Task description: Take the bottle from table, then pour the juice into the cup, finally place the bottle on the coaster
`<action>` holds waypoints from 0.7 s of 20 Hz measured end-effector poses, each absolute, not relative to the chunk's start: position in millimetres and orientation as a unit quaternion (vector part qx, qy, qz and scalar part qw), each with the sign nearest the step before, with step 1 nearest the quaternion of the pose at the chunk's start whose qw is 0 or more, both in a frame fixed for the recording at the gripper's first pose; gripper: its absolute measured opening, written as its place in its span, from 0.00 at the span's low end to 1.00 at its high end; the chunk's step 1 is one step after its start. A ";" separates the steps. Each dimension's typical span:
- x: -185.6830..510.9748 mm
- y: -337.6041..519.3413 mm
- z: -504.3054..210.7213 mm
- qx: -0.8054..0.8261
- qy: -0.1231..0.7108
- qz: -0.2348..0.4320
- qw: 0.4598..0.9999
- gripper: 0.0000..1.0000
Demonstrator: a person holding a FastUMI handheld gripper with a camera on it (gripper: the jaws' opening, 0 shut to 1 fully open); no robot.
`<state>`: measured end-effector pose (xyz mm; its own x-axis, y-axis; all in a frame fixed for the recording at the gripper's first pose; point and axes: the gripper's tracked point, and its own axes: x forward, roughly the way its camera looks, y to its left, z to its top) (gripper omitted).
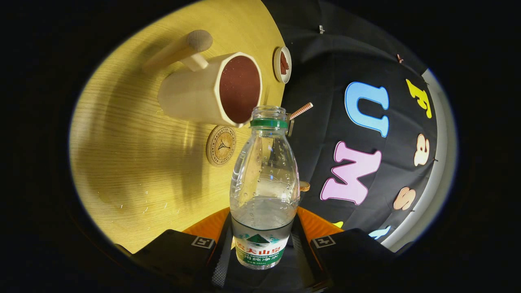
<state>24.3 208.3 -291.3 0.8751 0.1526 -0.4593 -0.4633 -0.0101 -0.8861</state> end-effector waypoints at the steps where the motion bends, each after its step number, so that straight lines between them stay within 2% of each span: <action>1: 24.8 209.2 -291.1 -0.678 0.115 0.223 0.691 0.71; 14: 26.7 208.2 -282.9 -0.701 0.095 0.223 0.671 0.71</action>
